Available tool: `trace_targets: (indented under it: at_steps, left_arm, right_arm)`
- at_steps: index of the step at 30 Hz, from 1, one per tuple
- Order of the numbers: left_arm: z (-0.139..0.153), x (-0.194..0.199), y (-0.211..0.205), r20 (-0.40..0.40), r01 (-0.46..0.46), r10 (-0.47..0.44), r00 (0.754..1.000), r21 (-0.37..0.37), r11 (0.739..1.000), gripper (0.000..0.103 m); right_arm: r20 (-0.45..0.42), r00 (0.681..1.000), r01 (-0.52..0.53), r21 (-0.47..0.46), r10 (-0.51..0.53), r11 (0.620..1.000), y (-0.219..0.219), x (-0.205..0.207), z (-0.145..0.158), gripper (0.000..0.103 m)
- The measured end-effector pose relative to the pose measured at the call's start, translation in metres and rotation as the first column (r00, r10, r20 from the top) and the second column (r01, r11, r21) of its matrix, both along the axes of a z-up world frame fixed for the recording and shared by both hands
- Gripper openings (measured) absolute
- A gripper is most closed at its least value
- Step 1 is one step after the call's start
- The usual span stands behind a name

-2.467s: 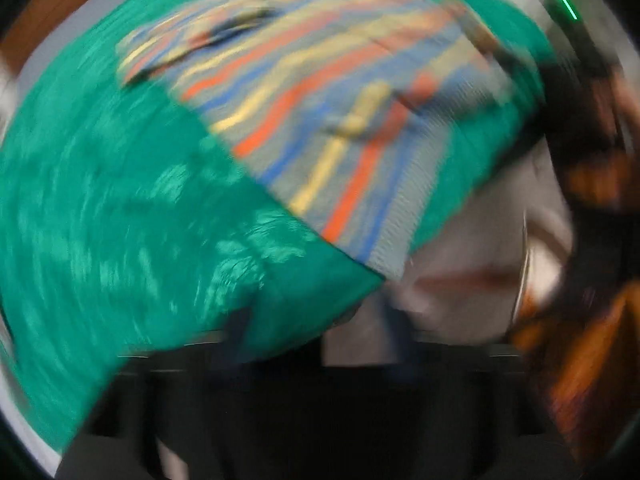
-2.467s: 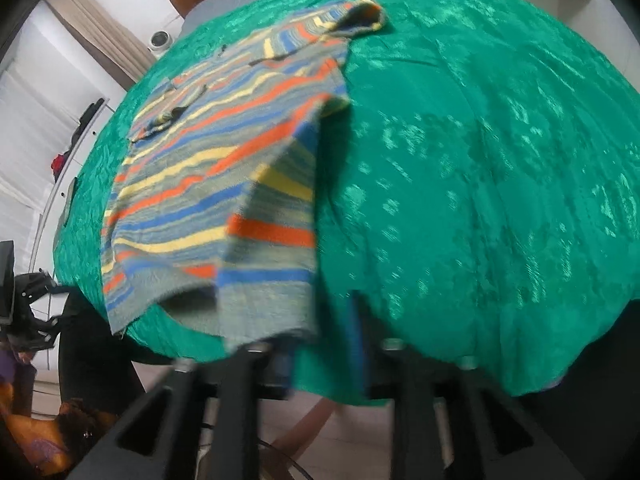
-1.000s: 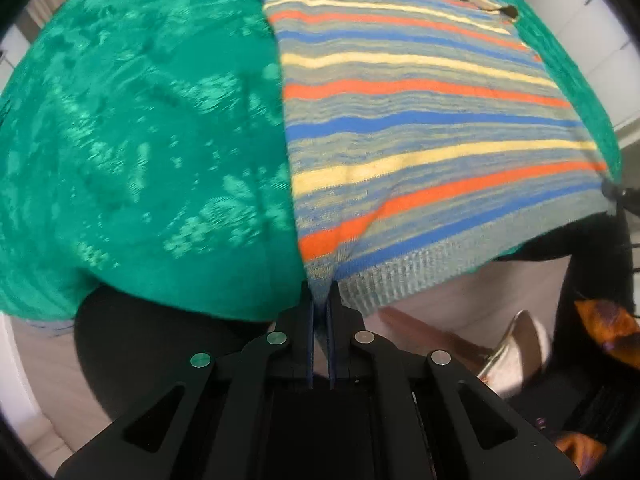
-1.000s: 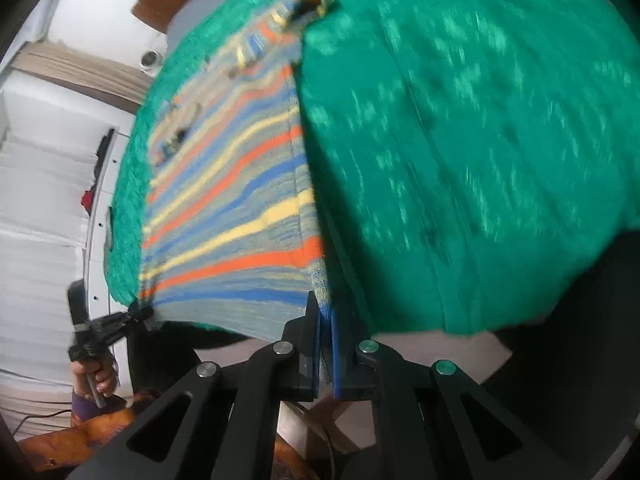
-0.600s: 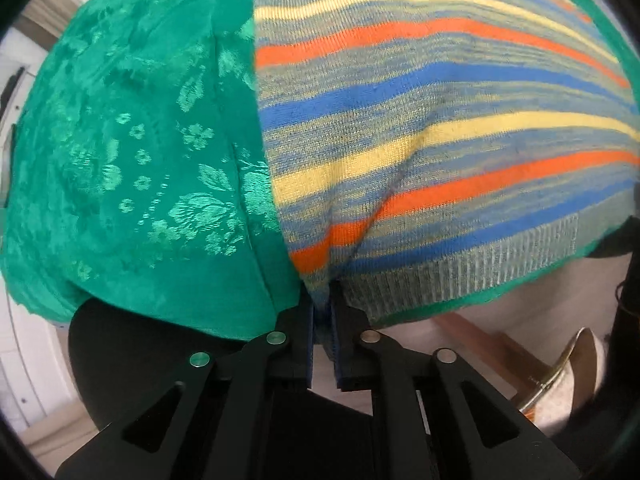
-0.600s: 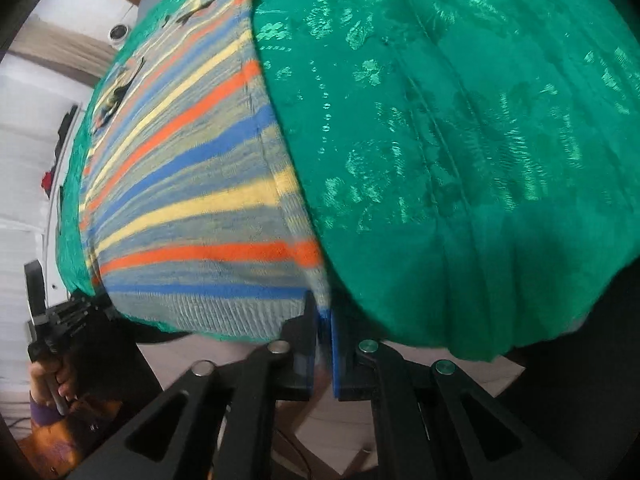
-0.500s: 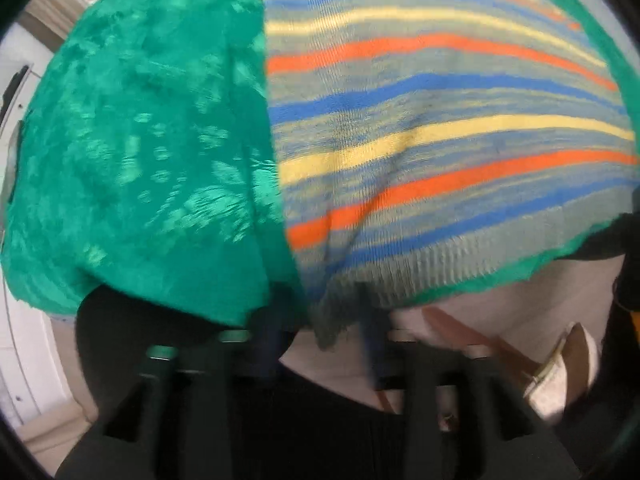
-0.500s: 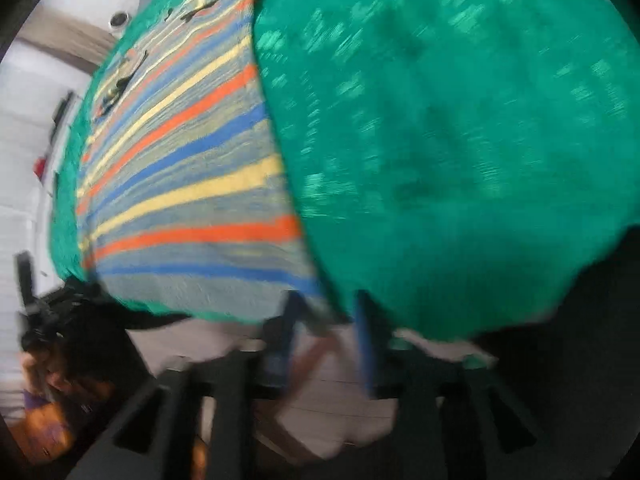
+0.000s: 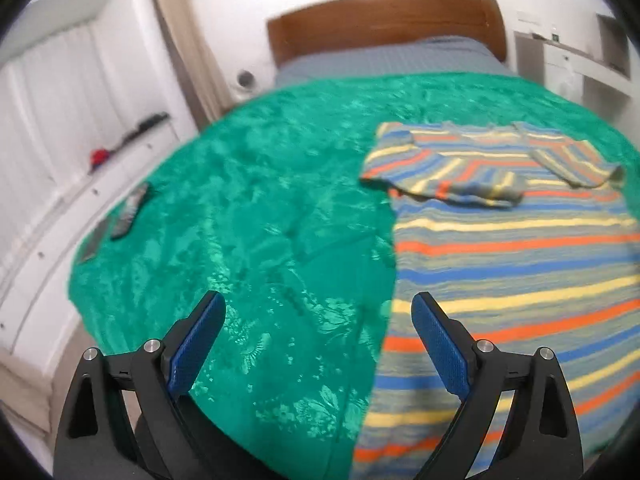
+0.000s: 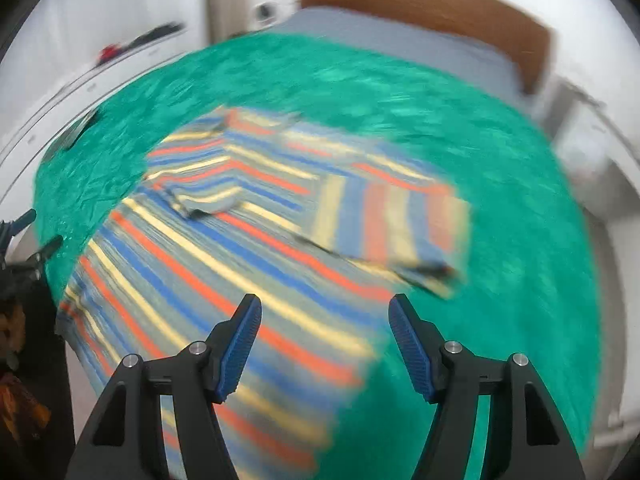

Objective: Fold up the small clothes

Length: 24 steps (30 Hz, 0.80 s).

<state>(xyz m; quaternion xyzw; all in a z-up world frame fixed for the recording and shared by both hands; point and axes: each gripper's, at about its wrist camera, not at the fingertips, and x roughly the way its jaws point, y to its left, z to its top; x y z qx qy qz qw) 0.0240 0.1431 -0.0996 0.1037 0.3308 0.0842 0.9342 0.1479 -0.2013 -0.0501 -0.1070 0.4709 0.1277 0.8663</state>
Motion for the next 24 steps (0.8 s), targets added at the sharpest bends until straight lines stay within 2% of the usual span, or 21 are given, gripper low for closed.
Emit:
trace_targets:
  at_steps: [1,3,5,6,7,9,11,13,15,17,18,20,24]
  left_arm:
    - [-0.009,-0.003,0.0,0.01,0.002,-0.002,1.0,0.03,1.0,0.095]
    - [-0.007,-0.004,0.001,-0.026,0.009,-0.008,1.0,0.047,0.999,0.095]
    - [-0.004,-0.003,0.006,-0.017,0.021,-0.021,1.0,0.004,1.0,0.098]
    - [-0.01,0.001,0.006,-0.024,0.026,-0.026,0.999,-0.01,1.0,0.098]
    - [-0.014,0.005,0.005,-0.042,0.031,-0.031,0.999,-0.007,0.999,0.098]
    - [-0.025,0.011,0.0,-0.071,0.035,-0.033,0.997,0.022,0.999,0.098]
    - [-0.03,0.015,-0.002,-0.082,0.041,-0.039,0.996,0.033,0.999,0.098]
    - [-0.031,0.016,-0.003,-0.081,0.048,-0.045,0.996,0.03,0.998,0.098]
    - [-0.032,0.019,-0.004,-0.087,0.047,-0.045,0.995,0.027,0.999,0.098]
    - [-0.035,0.024,-0.005,-0.103,0.042,-0.04,0.994,0.017,0.999,0.098]
    - [-0.036,0.026,-0.004,-0.115,0.038,-0.037,0.993,0.007,0.999,0.098]
    - [-0.039,0.031,-0.004,-0.131,0.03,-0.031,0.991,-0.008,1.0,0.098]
    - [-0.043,0.033,-0.003,-0.151,0.011,-0.012,0.989,-0.011,1.0,0.098]
  right_arm:
    - [-0.025,0.999,-0.021,-0.017,0.02,1.0,0.011,0.019,-0.013,0.064]
    - [-0.039,0.999,-0.025,-0.051,0.023,0.998,0.024,0.047,-0.036,0.064]
    - [-0.042,0.999,-0.004,-0.05,0.002,0.999,0.025,0.07,-0.056,0.063]
    - [-0.06,0.998,0.006,-0.045,-0.009,0.999,0.022,0.078,-0.066,0.06]
    - [-0.081,0.996,0.018,-0.042,-0.021,0.999,0.015,0.083,-0.073,0.052]
    - [-0.091,0.991,0.095,-0.009,-0.095,0.995,0.0,0.094,-0.076,0.003]
    - [-0.045,0.976,0.217,0.066,-0.214,0.974,-0.036,0.088,-0.054,0.003]
    - [-0.004,0.957,0.29,0.102,-0.291,0.952,-0.071,0.076,-0.034,0.003]
    - [0.031,0.909,0.407,0.147,-0.416,0.901,-0.129,0.061,-0.016,0.003]
    - [0.035,0.836,0.533,0.185,-0.548,0.825,-0.19,0.042,-0.009,0.003]
    - [0.02,0.787,0.601,0.197,-0.616,0.775,-0.222,0.029,-0.012,0.003]
    - [-0.032,0.718,0.686,0.196,-0.695,0.7,-0.263,0.01,-0.028,0.003]
    - [-0.099,0.662,0.745,0.19,-0.743,0.639,-0.29,-0.02,-0.064,0.003]
